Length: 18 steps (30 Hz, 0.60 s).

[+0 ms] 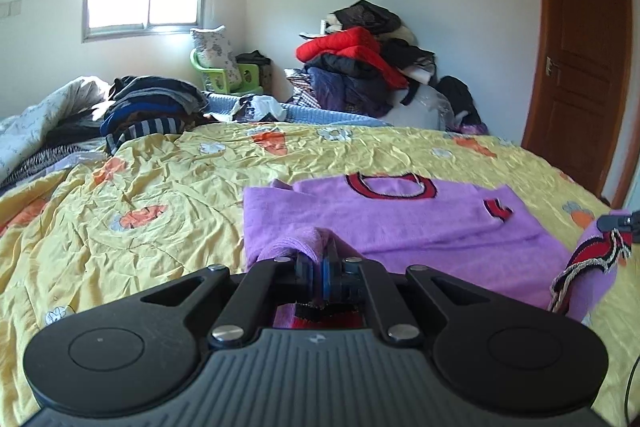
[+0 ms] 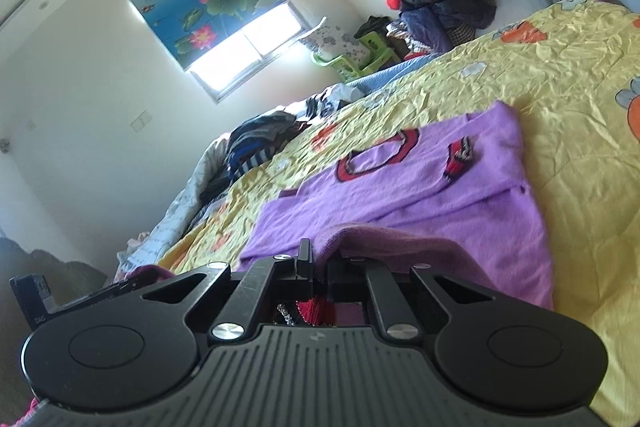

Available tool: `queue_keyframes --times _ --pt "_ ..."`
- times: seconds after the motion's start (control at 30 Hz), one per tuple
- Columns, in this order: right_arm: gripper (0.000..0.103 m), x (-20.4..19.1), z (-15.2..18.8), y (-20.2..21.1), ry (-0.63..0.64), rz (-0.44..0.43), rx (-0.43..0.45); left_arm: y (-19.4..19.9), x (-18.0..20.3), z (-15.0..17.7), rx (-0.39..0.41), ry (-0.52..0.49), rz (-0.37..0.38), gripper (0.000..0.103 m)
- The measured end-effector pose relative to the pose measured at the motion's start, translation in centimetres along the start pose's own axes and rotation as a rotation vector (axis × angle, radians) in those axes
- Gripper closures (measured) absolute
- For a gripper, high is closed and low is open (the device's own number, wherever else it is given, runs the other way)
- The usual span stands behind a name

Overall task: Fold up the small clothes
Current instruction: 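Lift the hem with both tools and carry it over toward the collar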

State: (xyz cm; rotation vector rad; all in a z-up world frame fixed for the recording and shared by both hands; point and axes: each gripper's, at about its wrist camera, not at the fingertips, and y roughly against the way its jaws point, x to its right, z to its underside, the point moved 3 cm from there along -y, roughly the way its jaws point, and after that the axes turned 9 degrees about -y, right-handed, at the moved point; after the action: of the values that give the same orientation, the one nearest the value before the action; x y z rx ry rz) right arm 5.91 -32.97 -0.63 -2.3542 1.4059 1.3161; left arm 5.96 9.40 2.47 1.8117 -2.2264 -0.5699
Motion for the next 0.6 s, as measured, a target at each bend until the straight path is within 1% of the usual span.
queue_keyframes --times 0.2,0.4,0.6 --pt "0.092 1.1 -1.8 -1.0 -0.018 0.031 0.060 -1.5 -1.7 -1.0 -0.001 0.108 -0.003 0.099" --pt "0.092 1.6 -3.7 -2.3 -0.010 0.058 0.103 -3.4 -2.2 -2.3 0.008 0.127 -0.018 0.098" --pt "0.092 2.1 -4.9 -3.6 -0.016 0.064 0.109 -5.3 -2.8 -3.1 -0.001 0.169 -0.019 0.098"
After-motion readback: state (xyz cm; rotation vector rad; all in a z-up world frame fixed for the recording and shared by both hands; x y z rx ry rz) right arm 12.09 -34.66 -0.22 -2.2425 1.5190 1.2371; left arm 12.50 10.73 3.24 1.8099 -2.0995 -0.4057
